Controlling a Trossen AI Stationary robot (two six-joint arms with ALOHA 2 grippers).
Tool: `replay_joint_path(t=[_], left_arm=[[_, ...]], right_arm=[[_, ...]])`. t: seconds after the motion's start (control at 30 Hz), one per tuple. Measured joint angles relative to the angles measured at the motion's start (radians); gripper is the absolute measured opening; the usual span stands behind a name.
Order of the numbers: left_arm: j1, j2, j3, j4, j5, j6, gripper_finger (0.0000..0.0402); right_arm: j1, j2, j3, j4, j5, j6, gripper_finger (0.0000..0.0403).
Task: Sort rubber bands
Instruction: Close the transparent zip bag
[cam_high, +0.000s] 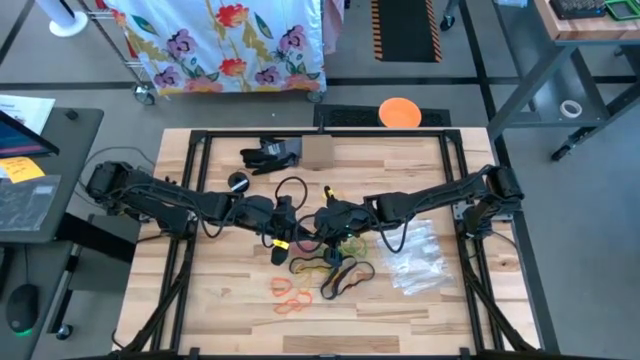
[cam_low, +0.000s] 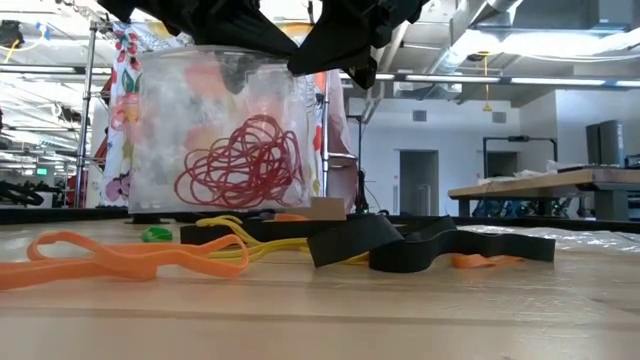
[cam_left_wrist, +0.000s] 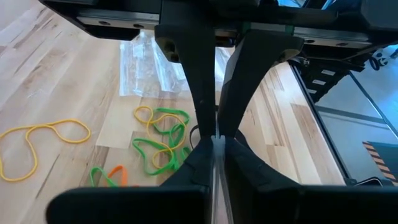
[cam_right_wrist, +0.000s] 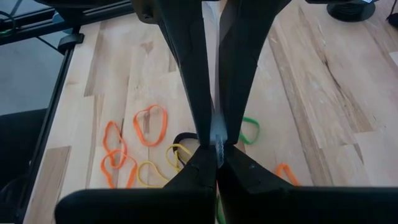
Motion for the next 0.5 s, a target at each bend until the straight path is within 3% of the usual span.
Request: replay_joint_path(t=[0.5], left_arm=[[-0.002,-0.022,0.000,-0.043,0.001,-0.023,0.0008]], right_arm=[[0.000,0.000,0.001,-0.002,0.005,0.000,0.0000]])
